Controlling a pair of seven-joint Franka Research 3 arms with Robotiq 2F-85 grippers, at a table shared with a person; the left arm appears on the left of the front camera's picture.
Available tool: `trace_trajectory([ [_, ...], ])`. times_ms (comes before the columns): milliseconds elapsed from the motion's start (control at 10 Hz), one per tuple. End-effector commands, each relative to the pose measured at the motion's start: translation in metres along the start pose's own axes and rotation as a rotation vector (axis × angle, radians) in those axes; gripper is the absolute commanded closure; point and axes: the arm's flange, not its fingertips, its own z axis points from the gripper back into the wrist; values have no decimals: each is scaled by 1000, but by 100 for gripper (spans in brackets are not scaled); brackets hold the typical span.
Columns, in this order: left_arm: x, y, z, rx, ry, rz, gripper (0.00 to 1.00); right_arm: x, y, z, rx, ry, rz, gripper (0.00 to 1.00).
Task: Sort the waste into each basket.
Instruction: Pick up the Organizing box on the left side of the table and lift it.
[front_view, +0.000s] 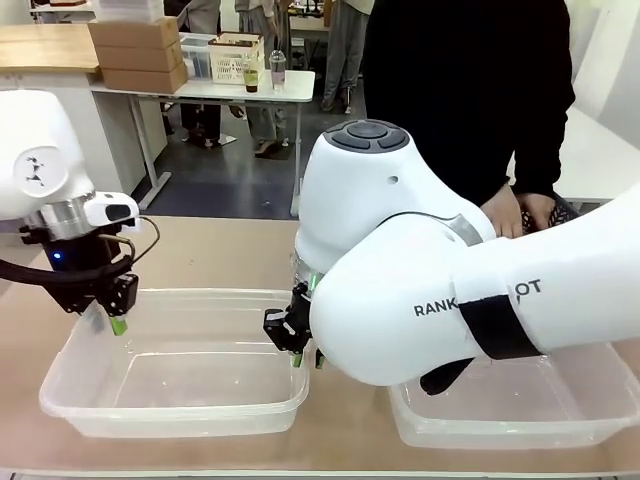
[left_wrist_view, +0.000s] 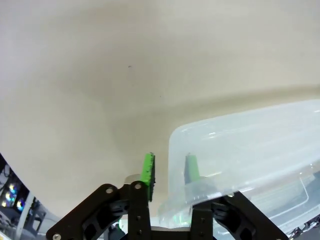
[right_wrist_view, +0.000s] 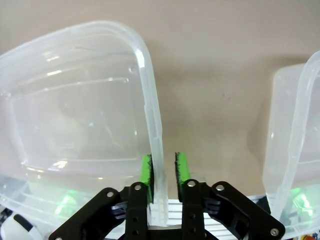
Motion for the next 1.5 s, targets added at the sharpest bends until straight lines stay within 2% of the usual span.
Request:
trace_trajectory([
  [0,-261,0,-127,-28,-59,-55,100,2,4,-4,-17,1,-35,100],
  [600,-256,-6,-111,31,-126,10,100,1,-11,3,6,14,-66,100],
  [800,-245,-20,-91,38,-148,7,100,8,-7,45,-7,-28,-64,100],
  [1000,-232,-34,-70,50,-161,8,100,16,-5,91,33,-57,-52,100],
  [1100,-225,-40,-54,-36,-139,-14,100,21,-3,114,27,-32,-48,100],
  [1300,-205,-49,-5,-124,-193,100,100,28,0,154,-23,102,-27,100],
  [1400,-193,-54,11,-185,-141,133,100,28,-2,163,-42,141,-8,100],
])
